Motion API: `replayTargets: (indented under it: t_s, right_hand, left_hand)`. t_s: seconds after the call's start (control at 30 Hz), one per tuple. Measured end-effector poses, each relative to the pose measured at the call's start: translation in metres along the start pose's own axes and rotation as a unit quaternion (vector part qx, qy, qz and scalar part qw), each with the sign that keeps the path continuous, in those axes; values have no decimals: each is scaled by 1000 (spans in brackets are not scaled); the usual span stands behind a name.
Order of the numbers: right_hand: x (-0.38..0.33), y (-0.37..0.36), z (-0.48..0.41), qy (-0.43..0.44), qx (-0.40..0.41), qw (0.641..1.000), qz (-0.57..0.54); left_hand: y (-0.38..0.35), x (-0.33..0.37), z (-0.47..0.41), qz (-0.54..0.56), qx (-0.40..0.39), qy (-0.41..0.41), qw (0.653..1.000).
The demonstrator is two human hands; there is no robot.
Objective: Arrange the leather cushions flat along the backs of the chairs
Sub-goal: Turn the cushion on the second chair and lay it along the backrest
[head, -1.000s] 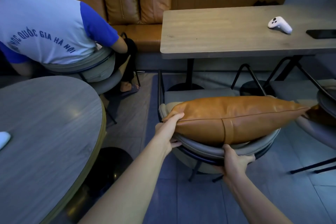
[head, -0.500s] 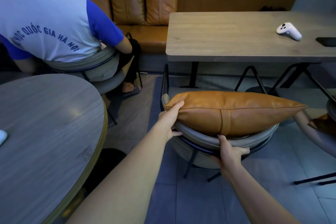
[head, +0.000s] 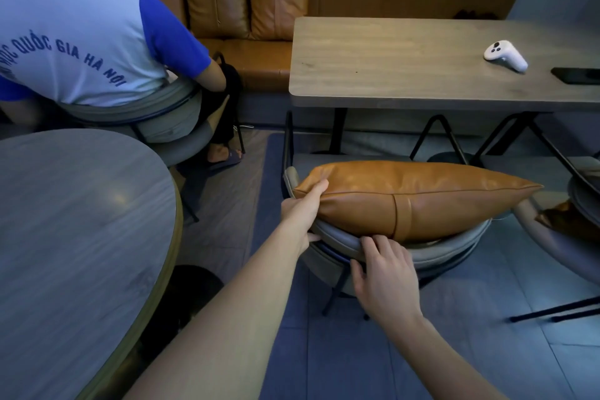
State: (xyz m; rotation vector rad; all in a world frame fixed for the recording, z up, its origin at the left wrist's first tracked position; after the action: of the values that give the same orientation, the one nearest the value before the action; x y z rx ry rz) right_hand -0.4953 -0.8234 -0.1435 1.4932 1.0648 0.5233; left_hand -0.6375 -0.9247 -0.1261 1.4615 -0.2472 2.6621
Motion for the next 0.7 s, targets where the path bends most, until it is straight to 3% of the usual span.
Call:
replayTargets:
  t_s: [0.27, 0.7]
  right_hand:
    - [-24, -17, -43, 9, -146, 987, 69]
    - [-29, -16, -40, 23, -160, 978, 130]
  left_hand:
    - [5, 2, -1, 12, -13, -5, 1000]
    - [9, -5, 1, 15, -10, -16, 1000]
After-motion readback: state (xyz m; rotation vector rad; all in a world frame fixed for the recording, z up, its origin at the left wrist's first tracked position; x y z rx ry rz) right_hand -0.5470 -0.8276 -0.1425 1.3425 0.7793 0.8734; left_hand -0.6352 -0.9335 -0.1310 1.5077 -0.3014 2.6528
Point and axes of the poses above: each hand's wrist, its own z-axis away from the middle knuckle, its own y-axis out of the back of the hand, x = y × z, the point moved 5 cm from there along -z, towards the middle knuckle, and after that the axes turned 11 degrees about -y, right-handed, at the moved point
